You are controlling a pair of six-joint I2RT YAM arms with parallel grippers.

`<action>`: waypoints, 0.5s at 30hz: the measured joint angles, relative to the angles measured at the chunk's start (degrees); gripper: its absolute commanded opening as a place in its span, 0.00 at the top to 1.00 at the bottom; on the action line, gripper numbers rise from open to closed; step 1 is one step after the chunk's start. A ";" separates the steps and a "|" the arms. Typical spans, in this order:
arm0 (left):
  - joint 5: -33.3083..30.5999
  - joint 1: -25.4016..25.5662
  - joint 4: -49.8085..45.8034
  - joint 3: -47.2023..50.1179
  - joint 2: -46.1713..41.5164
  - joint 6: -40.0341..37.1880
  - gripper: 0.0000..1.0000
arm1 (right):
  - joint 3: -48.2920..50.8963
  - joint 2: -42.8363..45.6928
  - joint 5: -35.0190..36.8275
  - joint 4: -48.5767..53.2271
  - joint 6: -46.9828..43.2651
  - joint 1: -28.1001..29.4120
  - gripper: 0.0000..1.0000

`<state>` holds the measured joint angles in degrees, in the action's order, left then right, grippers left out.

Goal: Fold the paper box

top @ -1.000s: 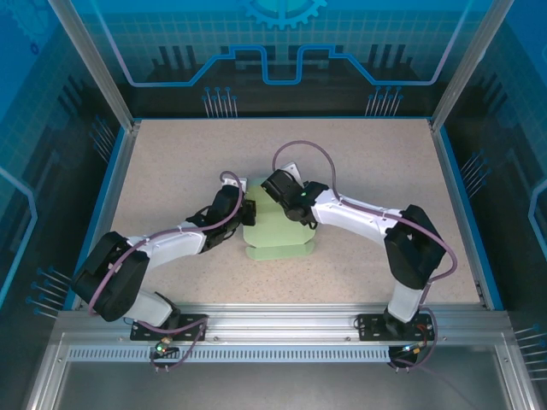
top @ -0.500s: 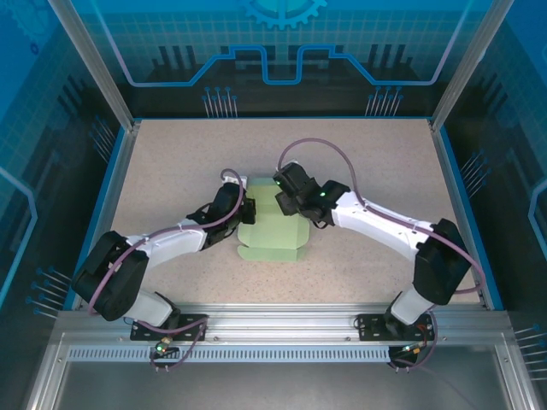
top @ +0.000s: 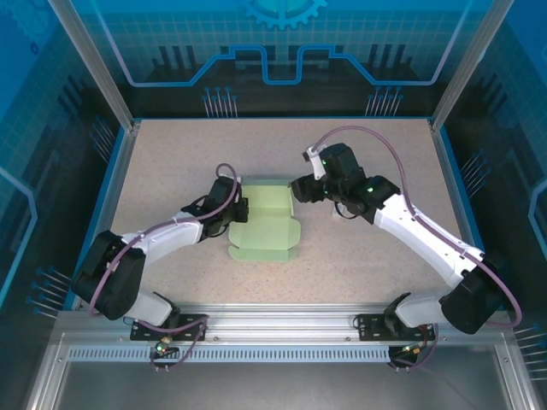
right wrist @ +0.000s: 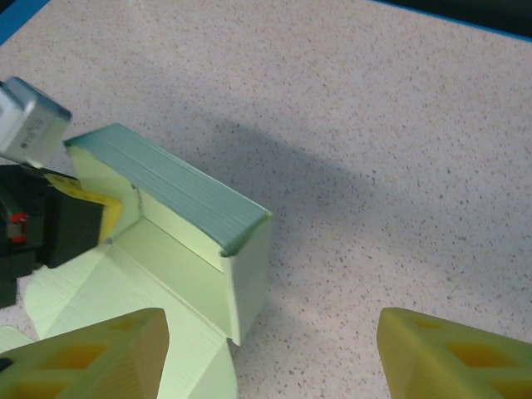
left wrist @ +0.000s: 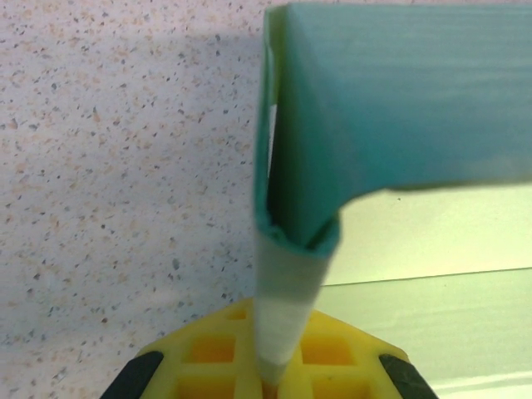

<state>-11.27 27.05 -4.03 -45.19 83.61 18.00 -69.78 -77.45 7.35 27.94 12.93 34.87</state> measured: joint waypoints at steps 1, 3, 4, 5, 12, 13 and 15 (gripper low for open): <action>0.61 -0.28 -1.57 -0.59 0.00 -0.33 0.95 | 0.61 0.00 -1.09 -0.07 -0.20 -0.92 0.32; 1.95 -0.70 -4.85 -2.19 0.11 -1.07 0.95 | 1.51 0.00 -2.56 -0.07 -0.42 -2.03 0.32; 2.67 -0.94 -6.69 -3.43 0.39 -1.62 0.95 | 1.81 0.00 -3.23 -0.02 -0.57 -2.45 0.32; 3.45 -1.09 -8.33 -4.76 0.81 -2.01 0.95 | 2.01 0.00 -3.63 -0.07 -0.59 -2.71 0.32; 8.20 -1.95 -20.65 -15.52 7.67 -6.43 0.94 | 3.54 0.00 -5.55 -0.33 -0.57 -4.46 0.33; 8.61 -2.03 -22.40 -17.00 8.94 -7.06 0.94 | 3.91 0.00 -5.73 -0.46 -0.57 -4.70 0.33; 9.25 -2.16 -26.14 -19.91 11.32 -8.20 0.94 | 4.70 0.00 -5.97 -0.52 -0.59 -5.25 0.33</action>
<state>-2.02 24.88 -30.17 -65.10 94.94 9.80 -65.08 -77.45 1.39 27.42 12.34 29.63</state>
